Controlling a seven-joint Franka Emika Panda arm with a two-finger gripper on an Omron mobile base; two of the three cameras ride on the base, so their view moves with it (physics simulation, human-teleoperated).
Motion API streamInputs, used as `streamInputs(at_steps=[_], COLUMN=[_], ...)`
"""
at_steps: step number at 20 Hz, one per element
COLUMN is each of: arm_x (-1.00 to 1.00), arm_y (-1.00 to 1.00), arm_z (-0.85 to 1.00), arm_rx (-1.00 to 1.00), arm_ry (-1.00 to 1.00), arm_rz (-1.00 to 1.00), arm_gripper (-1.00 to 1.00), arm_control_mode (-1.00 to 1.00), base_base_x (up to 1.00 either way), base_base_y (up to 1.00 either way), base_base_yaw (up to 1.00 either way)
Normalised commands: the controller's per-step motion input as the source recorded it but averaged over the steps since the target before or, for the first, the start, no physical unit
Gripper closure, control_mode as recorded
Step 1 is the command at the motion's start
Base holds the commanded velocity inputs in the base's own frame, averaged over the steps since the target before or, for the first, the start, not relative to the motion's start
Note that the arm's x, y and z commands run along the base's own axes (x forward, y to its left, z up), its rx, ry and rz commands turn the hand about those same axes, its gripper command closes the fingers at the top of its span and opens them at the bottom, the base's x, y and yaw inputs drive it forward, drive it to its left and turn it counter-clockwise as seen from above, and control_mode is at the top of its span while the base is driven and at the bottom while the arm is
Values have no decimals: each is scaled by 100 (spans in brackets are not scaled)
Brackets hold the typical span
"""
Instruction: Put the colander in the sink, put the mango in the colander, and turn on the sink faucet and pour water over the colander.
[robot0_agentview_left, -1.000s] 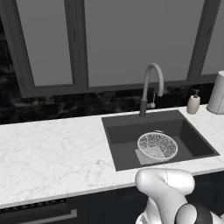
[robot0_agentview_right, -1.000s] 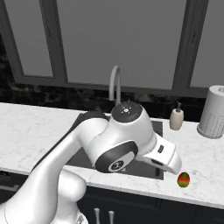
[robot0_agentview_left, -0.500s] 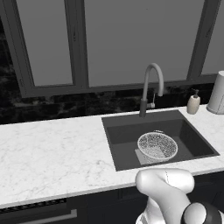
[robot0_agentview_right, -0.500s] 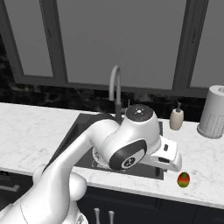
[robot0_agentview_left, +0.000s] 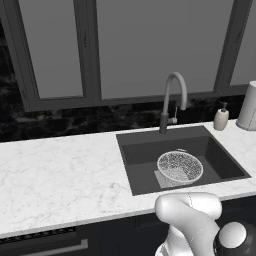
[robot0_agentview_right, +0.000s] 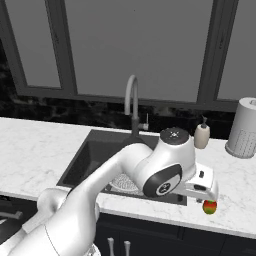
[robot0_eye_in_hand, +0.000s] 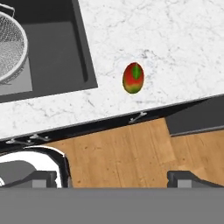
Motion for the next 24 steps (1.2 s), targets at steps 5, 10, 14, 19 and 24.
streamInputs(at_steps=[5, 10, 14, 19, 24], arm_x=[23, 29, 30, 30, 30], arm_y=[-27, -13, -11, -21, -23], arm_z=[-16, -29, -32, -31, -32], arm_rx=[2, 3, 2, 2, 1], arm_ry=[0, 0, 0, 2, 3], arm_rz=[2, 5, 5, 4, 2], arm_gripper=[-100, -100, -100, -100, -100], arm_control_mode=[-100, -100, -100, -100, -100], base_base_x=[0, 0, 0, 0, 0], base_base_y=[0, 0, 0, 0, 0], base_base_yaw=[0, 0, 0, 0, 0])
